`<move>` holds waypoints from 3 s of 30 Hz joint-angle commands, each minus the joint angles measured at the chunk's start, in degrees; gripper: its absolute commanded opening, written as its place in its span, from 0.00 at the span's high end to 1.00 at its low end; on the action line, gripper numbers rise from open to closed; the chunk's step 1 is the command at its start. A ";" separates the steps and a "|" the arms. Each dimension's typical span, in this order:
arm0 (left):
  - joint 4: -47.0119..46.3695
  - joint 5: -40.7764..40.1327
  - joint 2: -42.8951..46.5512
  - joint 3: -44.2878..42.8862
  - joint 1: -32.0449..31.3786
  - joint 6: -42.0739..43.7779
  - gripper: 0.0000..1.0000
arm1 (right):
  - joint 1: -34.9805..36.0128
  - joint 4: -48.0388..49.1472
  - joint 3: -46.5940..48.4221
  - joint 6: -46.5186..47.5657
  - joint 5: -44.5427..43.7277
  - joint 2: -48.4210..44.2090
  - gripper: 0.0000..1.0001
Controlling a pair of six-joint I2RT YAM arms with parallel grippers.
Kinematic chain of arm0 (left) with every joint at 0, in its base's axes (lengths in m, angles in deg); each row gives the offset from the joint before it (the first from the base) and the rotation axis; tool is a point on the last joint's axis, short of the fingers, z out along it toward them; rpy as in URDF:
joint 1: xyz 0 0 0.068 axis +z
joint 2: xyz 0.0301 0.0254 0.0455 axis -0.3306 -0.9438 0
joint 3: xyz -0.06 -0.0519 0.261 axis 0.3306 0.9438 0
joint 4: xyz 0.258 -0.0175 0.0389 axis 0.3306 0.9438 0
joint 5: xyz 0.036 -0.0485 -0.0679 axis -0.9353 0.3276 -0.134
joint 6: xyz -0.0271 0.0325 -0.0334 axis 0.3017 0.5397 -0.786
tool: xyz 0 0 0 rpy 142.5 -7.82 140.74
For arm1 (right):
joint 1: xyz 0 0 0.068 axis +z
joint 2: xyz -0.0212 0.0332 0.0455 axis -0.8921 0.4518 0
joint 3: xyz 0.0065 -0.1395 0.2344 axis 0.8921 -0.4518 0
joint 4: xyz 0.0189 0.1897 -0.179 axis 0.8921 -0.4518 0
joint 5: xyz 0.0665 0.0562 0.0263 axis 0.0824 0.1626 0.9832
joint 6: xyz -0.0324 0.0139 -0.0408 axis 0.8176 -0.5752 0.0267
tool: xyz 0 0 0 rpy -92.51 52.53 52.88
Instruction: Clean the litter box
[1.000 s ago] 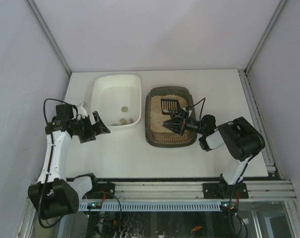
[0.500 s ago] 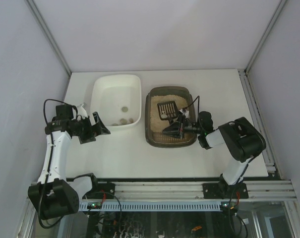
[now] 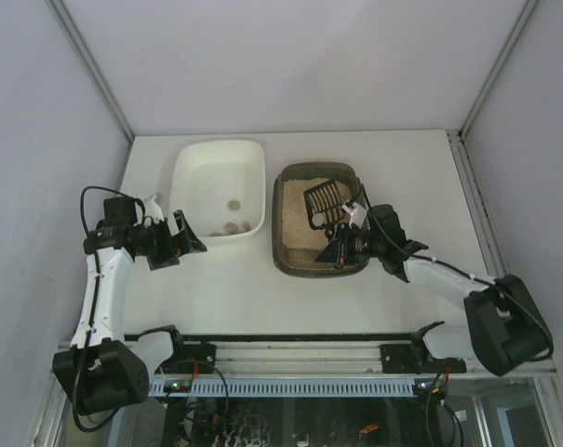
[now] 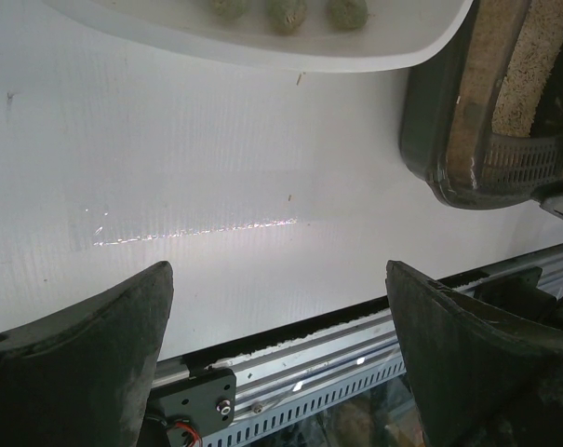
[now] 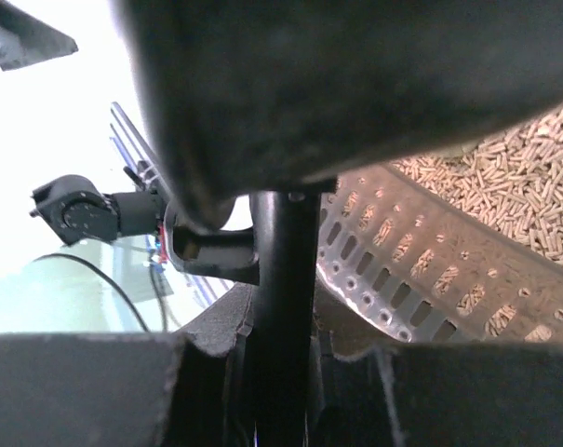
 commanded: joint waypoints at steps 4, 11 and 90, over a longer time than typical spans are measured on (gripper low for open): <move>-0.70 1.30 1.35 0.48 0.59 0.98 0.00 | 0.78 7.90 -5.29 8.88 -2.35 -12.11 1.00; -0.80 1.40 1.77 0.60 0.57 0.97 0.00 | -3.83 20.58 -9.62 0.32 4.77 -12.16 1.00; 3.82 -1.72 -10.09 -10.89 11.73 4.73 0.00 | 32.09 -78.01 101.85 27.92 -65.21 57.25 1.00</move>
